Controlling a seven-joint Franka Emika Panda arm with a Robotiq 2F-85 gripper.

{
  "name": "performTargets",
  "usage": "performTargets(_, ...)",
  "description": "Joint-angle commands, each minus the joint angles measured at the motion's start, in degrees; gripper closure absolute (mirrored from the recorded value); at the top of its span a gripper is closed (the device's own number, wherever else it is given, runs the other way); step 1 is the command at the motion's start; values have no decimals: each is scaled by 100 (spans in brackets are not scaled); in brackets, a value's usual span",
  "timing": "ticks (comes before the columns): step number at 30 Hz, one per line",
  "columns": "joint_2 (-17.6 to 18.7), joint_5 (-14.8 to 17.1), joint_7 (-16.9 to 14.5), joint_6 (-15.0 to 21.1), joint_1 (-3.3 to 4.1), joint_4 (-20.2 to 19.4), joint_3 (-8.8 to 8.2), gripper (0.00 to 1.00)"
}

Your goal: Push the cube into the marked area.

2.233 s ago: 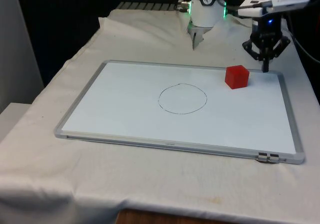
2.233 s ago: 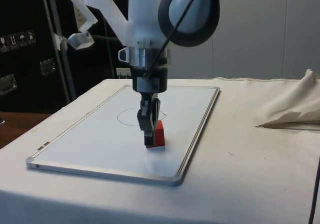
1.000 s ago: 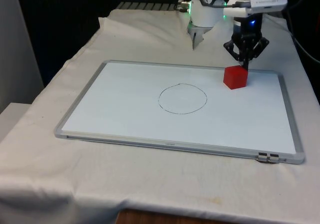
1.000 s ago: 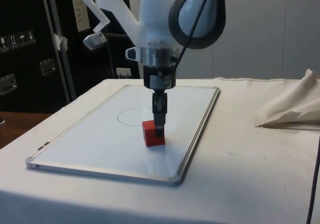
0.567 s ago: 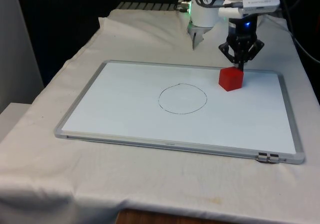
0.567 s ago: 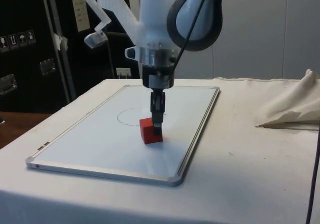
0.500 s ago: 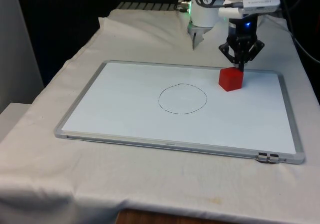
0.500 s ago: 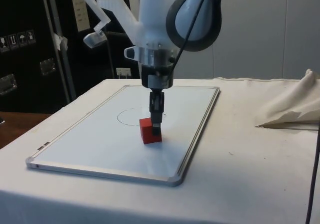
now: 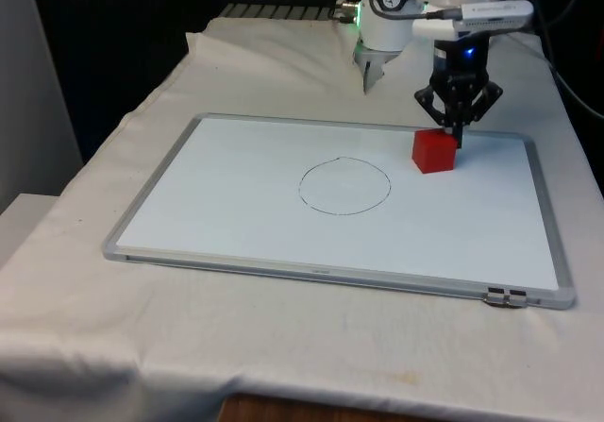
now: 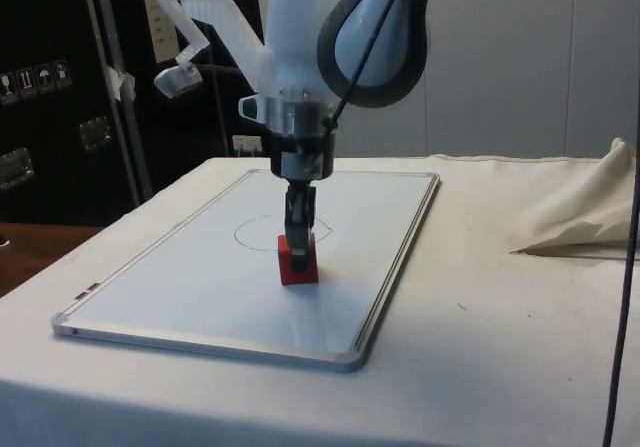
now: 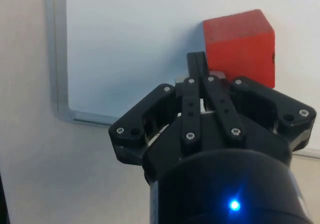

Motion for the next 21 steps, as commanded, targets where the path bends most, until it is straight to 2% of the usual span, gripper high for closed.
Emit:
performTargets(1,0,0,11,0,0,6,-6,100)
performTargets(2,63,-138,132,80,57,0,-143,100)
performTargets(10,63,-183,149,80,69,-23,-315,100)
performTargets(11,0,0,34,0,0,6,-155,100)
performTargets(12,63,-195,155,80,74,-23,-338,100)
performTargets(18,74,-355,183,46,92,-29,-493,100)
performTargets(19,0,-115,34,-11,0,0,-286,100)
performTargets(20,74,-378,183,46,92,-29,-510,100)
performTargets(21,74,-407,178,34,92,-34,-521,100)
